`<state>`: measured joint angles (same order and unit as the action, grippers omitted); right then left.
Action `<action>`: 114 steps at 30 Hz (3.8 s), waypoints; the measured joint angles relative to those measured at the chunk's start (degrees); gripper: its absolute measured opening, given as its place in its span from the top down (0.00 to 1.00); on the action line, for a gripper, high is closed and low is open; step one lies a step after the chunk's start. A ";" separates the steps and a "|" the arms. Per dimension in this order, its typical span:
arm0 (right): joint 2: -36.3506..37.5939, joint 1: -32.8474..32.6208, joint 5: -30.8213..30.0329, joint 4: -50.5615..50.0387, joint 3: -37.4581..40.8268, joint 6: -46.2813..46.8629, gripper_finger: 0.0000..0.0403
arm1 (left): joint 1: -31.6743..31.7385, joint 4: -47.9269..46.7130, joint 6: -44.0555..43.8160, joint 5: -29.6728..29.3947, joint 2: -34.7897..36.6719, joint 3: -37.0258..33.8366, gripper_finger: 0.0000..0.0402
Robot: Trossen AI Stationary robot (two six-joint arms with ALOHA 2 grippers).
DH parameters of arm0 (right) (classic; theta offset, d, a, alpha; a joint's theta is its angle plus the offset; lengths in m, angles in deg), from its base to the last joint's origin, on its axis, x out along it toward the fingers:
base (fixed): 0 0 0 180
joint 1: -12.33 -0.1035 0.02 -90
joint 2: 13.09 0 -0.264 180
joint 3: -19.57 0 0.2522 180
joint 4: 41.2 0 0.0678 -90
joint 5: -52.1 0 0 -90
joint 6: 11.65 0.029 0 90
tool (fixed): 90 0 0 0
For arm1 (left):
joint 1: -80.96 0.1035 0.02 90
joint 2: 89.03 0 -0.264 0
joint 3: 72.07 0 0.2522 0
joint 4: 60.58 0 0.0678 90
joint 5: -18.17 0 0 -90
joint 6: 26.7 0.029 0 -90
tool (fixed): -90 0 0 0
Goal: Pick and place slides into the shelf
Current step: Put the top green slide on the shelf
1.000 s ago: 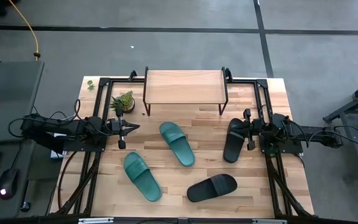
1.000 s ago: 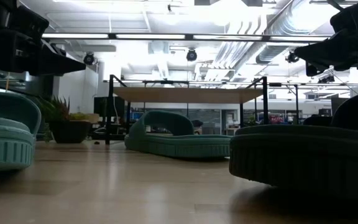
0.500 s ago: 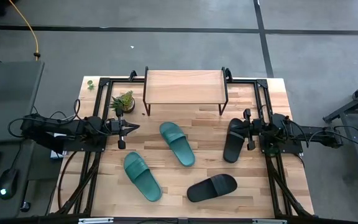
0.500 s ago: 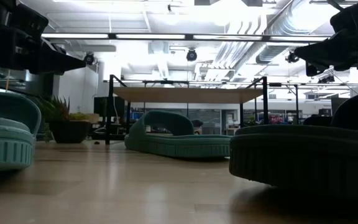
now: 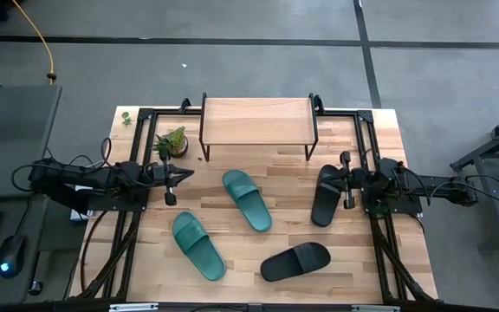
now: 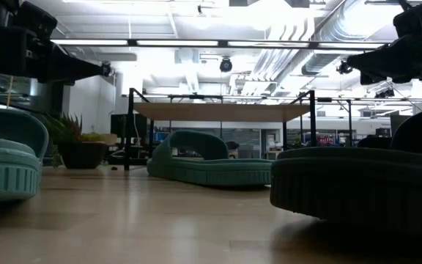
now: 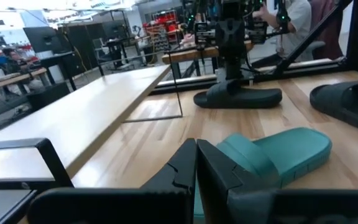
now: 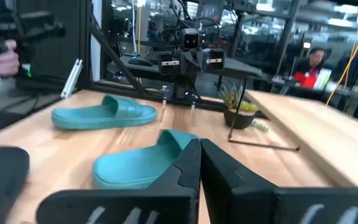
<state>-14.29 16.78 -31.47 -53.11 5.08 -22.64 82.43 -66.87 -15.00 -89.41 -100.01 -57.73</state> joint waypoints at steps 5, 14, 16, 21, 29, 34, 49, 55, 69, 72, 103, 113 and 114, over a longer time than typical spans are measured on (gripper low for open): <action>-0.02 0.01 -0.03 1.33 0.02 -0.91 1.00 | 0.00 5.47 1.22 -4.72 0.00 0.00 0.99; 0.01 0.00 -0.61 8.20 0.02 -1.53 1.00 | 0.00 19.86 -3.12 -12.69 0.00 0.00 0.99; 0.01 0.00 -2.08 8.26 0.02 -1.52 1.00 | 0.00 21.20 -3.16 -12.36 0.00 0.00 0.99; 0.01 0.00 -4.48 9.41 0.02 -1.53 1.00 | 0.00 23.21 -4.29 -11.58 -0.01 0.00 0.99; 0.03 0.02 -4.47 14.39 0.02 -2.49 1.00 | 0.00 25.80 -4.68 -8.83 -0.02 0.00 0.99; 0.01 0.02 -4.43 15.93 -1.32 -1.88 1.00 | 0.00 23.98 -7.50 -6.64 -0.04 2.72 0.99; -2.42 0.01 -4.30 6.07 -12.94 2.90 1.00 | 0.00 2.23 -18.40 -0.83 -13.74 21.90 0.99; -9.09 0.02 -4.26 0.53 -20.71 1.76 1.00 | 0.00 2.43 -18.22 -0.98 -23.38 27.77 0.99; -29.00 0.02 -7.70 -6.86 -37.09 -2.27 1.00 | 0.00 -1.31 -16.59 2.62 -32.40 36.10 0.99; -32.41 0.02 -6.64 -6.84 -40.31 -1.50 1.00 | 0.00 -1.26 -16.56 2.62 -31.80 36.53 0.99; -62.14 -16.77 -28.97 -13.34 -49.13 -1.07 1.00 | 0.00 -2.08 -18.01 2.60 -31.76 36.61 0.99; -68.22 -18.19 -33.95 -11.20 -49.13 -4.08 1.00 | 0.00 -2.01 -18.01 2.58 -31.76 36.59 0.99; -68.65 -18.18 -34.06 -10.89 -49.13 -4.08 1.00 | 0.00 -2.01 -18.01 2.56 -31.76 36.59 0.99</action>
<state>-82.93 -1.40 -65.53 -64.00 -44.06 -26.72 82.43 -68.89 -33.01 -86.85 -131.77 -21.14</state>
